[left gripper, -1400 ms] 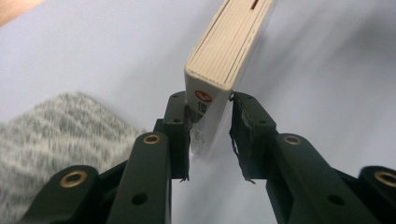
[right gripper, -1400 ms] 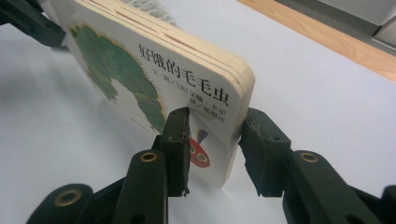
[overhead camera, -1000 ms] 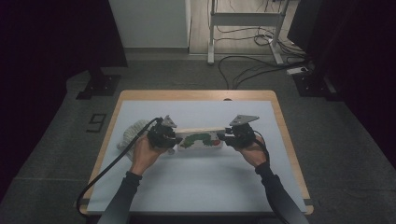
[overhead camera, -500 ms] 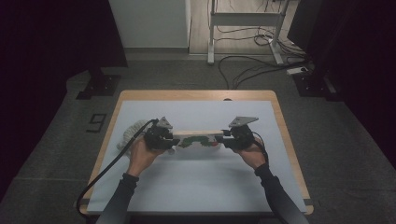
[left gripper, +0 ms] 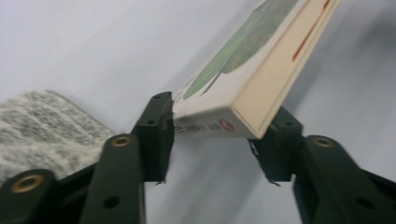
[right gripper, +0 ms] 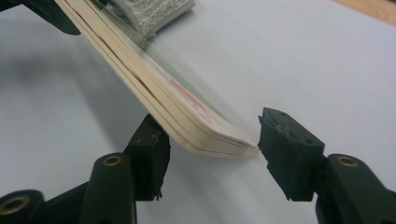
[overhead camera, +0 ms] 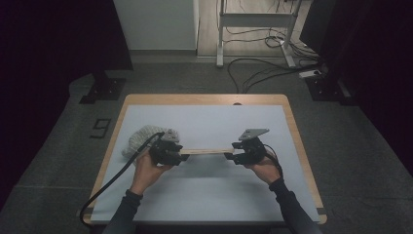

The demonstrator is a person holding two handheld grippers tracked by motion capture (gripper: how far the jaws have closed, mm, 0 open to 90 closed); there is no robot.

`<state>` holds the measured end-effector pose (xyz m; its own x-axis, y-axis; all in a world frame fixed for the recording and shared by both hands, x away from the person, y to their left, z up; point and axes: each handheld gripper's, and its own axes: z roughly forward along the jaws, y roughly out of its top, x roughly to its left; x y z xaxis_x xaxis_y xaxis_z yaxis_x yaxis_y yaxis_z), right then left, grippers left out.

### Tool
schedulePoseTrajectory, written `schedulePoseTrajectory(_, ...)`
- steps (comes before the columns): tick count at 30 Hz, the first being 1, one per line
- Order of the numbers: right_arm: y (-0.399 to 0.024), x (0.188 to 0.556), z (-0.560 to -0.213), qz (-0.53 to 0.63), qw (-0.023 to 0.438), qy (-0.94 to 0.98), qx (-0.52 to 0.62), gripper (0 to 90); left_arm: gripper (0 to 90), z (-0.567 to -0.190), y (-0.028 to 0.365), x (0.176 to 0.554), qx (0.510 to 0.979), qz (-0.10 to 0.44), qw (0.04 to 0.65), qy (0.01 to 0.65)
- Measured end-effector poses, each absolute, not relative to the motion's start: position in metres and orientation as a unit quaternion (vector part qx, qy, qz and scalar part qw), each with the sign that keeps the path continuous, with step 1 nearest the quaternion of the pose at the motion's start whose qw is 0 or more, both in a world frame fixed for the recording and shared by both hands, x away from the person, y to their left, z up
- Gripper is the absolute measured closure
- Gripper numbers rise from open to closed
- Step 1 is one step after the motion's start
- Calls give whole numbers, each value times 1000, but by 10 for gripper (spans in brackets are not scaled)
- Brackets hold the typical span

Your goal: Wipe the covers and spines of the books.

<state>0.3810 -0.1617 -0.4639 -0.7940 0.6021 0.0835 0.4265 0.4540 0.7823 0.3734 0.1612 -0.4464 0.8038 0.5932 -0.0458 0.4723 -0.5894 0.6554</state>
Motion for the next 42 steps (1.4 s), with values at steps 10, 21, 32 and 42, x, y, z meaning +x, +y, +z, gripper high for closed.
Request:
schedulePoseTrajectory(10, -162, 370, -471, 421, 93, 844, 319, 379, 391, -458, 164, 363, 878, 79, 349, 318)
schedulePoseTrajectory(21, -162, 355, -483, 416, 93, 848, 315, 372, 305, -471, 166, 348, 874, 70, 348, 333)
schedulePoseTrajectory(32, -163, 340, -499, 419, 100, 848, 309, 371, 280, -484, 167, 334, 872, 64, 346, 340)
schedulePoseTrajectory(42, -165, 329, -509, 419, 97, 850, 303, 375, 293, -494, 168, 323, 874, 64, 343, 339)
